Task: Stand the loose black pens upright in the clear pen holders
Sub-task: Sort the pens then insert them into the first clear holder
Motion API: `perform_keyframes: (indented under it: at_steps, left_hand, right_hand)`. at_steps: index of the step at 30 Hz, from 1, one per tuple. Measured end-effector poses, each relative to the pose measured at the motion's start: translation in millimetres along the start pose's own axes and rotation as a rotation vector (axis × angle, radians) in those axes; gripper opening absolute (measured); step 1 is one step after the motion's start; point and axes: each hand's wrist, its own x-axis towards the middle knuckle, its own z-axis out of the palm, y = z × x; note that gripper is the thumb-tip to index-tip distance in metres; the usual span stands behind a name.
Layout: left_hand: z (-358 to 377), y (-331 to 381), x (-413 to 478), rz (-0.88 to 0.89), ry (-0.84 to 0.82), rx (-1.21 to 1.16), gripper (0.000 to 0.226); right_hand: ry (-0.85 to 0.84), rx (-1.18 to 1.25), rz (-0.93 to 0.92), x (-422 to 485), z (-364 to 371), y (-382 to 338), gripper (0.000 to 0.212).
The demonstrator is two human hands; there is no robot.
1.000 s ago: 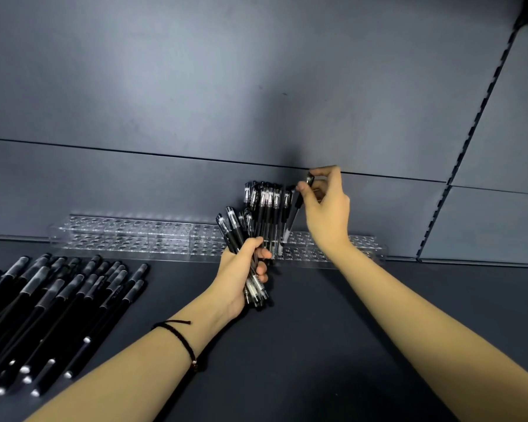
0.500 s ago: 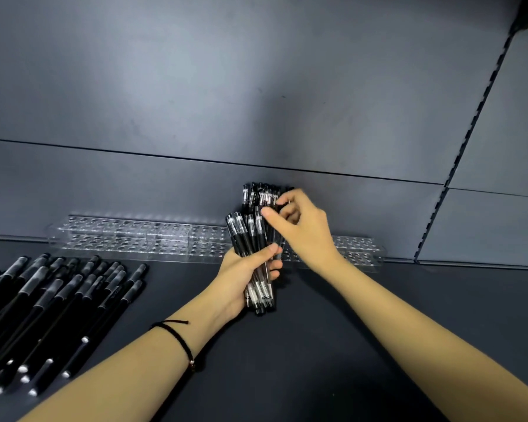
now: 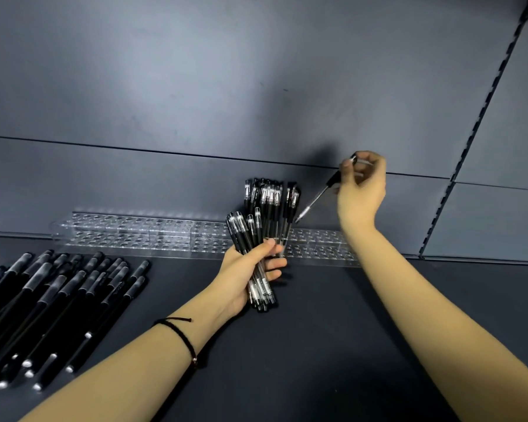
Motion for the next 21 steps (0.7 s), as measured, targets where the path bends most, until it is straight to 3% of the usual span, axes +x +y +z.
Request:
perform_keyframes:
  at_steps: [11,17,21]
  left_hand:
    - [-3.1,0.4,2.0,-0.028,-0.008,0.014,0.014]
    - [-3.6,-0.2,3.0,-0.039,-0.009,0.022,0.013]
    - [-3.7,-0.3,3.2,-0.043,-0.011,0.022,0.014]
  right_hand:
    - [-0.236,-0.182,-0.122,-8.0,8.0,23.5,0.016]
    - [-0.208,-0.157,-0.133,-6.6,7.0,18.3,0.013]
    - [-0.296,-0.210,-0.150,-9.0,6.8,17.3,0.015]
